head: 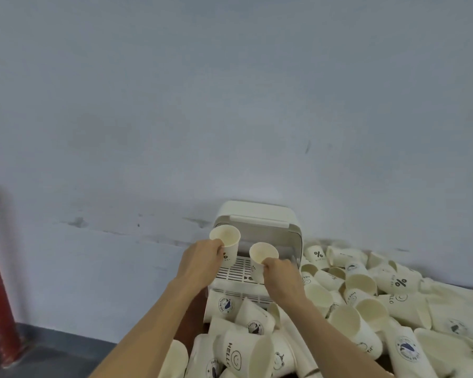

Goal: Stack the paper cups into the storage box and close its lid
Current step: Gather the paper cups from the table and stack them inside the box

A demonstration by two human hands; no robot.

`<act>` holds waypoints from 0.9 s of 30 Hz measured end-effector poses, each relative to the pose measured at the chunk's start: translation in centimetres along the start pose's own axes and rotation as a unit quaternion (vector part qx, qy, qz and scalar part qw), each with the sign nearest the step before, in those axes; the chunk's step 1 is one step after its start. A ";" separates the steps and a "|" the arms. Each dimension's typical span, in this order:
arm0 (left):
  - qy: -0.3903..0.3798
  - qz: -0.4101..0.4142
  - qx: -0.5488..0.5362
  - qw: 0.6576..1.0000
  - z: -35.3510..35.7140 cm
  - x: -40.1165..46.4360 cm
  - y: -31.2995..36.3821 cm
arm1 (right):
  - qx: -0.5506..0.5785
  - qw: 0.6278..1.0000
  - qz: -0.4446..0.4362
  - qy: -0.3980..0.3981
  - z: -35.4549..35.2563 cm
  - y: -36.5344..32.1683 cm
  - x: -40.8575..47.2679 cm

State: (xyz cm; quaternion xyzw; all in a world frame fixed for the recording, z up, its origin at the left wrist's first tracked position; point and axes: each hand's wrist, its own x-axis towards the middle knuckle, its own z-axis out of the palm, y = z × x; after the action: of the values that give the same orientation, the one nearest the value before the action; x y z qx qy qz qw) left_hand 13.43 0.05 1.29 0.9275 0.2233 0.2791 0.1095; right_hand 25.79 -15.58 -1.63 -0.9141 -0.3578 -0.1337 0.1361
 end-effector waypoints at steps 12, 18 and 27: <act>-0.067 -0.007 0.062 0.996 6.6 0.2 -1.9 | -0.005 0.999 -0.005 -0.048 3.9 0.1 0.3; -0.107 0.017 0.108 0.988 7.7 -0.4 -2.8 | -0.027 0.996 -0.011 -0.083 4.0 0.1 0.5; -0.146 0.011 0.121 0.982 7.0 -0.5 -2.1 | -0.028 0.992 0.001 -0.124 3.1 -0.5 0.2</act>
State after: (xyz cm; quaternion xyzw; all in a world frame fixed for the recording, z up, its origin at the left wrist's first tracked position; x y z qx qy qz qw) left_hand 16.28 1.11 -5.43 0.9671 0.2266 0.1132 0.0247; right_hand 26.04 -14.00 -4.32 -0.9274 -0.3672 -0.0292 0.0649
